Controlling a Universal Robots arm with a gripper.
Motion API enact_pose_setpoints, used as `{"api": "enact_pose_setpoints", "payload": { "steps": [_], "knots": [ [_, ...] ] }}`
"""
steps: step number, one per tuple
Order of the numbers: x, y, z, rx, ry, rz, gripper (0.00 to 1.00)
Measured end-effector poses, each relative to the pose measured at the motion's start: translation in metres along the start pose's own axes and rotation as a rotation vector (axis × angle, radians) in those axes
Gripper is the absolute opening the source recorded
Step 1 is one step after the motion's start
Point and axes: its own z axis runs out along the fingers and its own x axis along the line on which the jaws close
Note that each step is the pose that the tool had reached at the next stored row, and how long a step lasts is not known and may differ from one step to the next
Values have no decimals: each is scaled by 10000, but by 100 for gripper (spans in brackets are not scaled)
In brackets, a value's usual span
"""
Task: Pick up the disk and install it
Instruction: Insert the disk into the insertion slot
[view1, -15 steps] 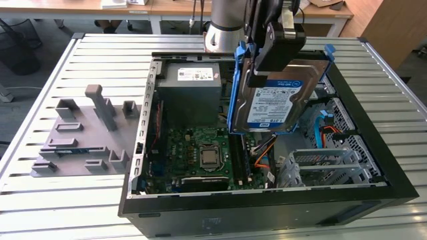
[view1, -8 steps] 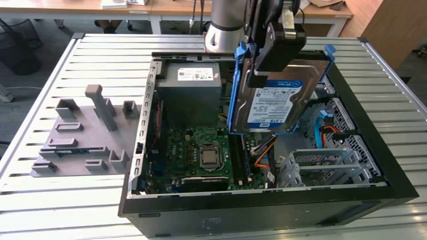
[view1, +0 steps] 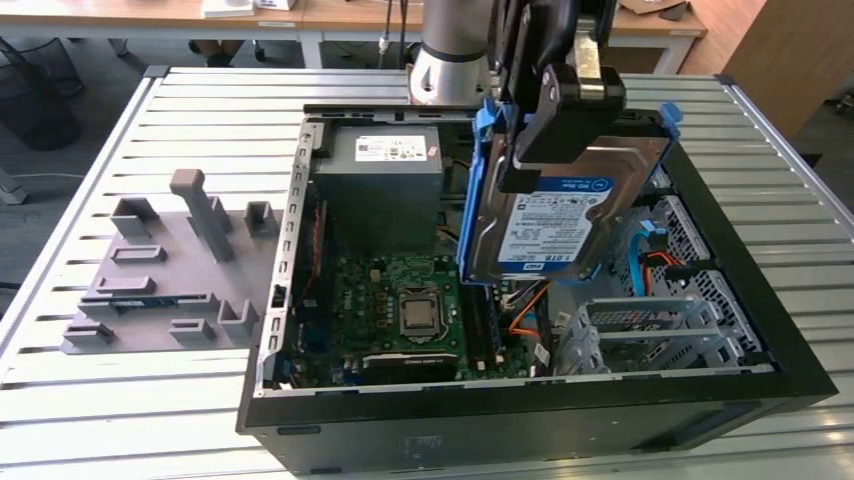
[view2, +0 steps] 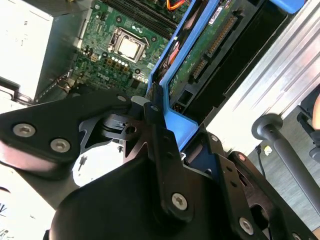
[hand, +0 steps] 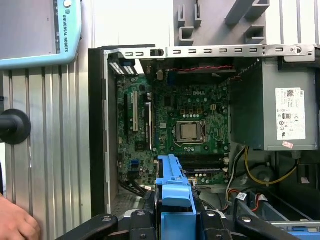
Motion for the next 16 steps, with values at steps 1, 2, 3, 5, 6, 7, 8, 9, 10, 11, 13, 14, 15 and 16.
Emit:
{"api": "enact_pose_setpoints", "payload": {
  "steps": [1,2,3,5,6,7,8,9,10,11,13,14,15,16],
  "knots": [
    [15,-2,1,0,6,0,36],
    [25,-6,3,1,10,1,36],
    [33,-12,5,1,10,1,36],
    [40,-34,9,2,10,1,36],
    [41,-50,10,1,12,1,36],
    [42,-69,10,1,14,0,36],
    [42,-90,12,0,14,1,36],
    [42,-115,15,1,12,1,36],
    [42,-141,18,1,12,0,36],
    [42,-167,20,1,11,1,36],
    [41,-209,26,1,12,1,36],
    [43,-220,28,1,13,0,36],
    [49,-227,31,1,13,0,36],
    [60,-232,34,1,12,0,36]
  ]
}}
